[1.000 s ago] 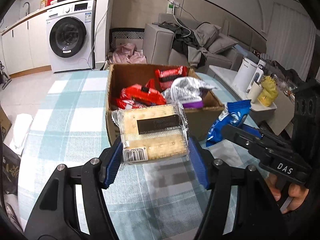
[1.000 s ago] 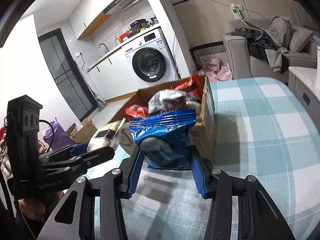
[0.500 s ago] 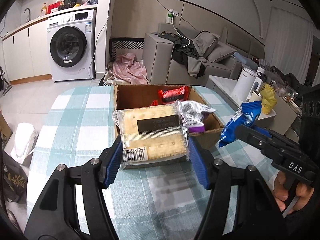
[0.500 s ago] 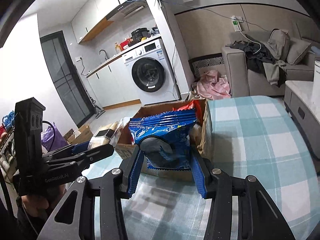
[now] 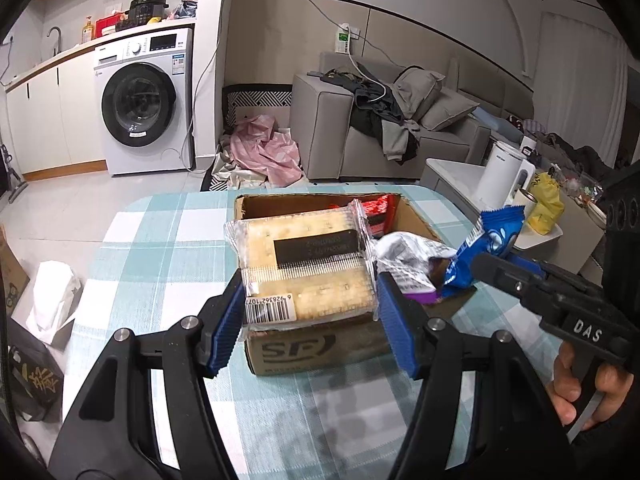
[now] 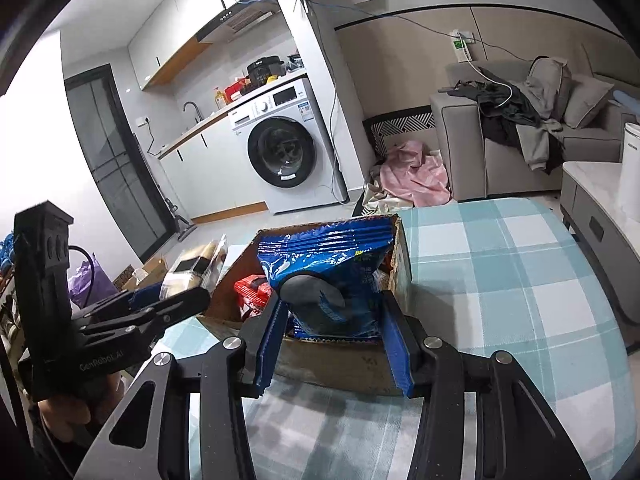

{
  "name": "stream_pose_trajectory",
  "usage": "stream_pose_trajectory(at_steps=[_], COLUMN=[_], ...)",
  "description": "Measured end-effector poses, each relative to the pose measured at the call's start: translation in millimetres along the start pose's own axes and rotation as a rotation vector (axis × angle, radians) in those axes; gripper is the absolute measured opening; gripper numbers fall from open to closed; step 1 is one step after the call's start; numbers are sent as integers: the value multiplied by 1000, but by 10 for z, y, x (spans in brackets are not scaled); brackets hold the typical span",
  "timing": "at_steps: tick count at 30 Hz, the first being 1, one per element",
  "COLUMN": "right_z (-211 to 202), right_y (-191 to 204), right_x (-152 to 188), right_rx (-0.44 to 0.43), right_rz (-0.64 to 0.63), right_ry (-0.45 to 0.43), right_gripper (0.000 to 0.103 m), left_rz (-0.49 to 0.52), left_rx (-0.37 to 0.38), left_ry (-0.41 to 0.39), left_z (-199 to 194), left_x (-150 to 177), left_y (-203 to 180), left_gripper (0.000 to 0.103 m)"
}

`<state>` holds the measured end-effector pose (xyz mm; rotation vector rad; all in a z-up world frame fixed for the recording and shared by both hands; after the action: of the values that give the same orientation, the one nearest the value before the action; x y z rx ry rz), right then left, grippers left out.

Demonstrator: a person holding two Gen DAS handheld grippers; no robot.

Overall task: Organize snacks
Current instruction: 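Lift both held packs and carry them over the cardboard box, then lower both packs into the box and open both tools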

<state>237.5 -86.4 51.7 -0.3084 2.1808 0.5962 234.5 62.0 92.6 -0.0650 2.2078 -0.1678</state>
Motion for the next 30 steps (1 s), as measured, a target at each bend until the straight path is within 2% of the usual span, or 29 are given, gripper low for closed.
stream_pose_trajectory(at_steps=[10, 19, 30], right_z=[258, 421, 670], right_y=[87, 91, 7], right_x=[-3, -75, -31], right_rx=[-3, -14, 4], right_rz=[-24, -20, -21], right_ry=[32, 40, 71], right_gripper=[47, 47, 46], left_rz=[7, 10, 22], left_rx=[2, 16, -8], left_ry=[37, 78, 83], left_z=[425, 751, 963], left_x=[-80, -15, 30], left_y=[9, -19, 72], left_gripper=[61, 61, 61])
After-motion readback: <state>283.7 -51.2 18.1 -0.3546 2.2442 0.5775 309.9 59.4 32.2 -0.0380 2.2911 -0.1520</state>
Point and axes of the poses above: each gripper's, at about its wrist camera, not at the fingertips, and z roughly the way its jaws point, y to its left, x to its underside, the point moved 6 cm from there along z, roughly the way its jaws point
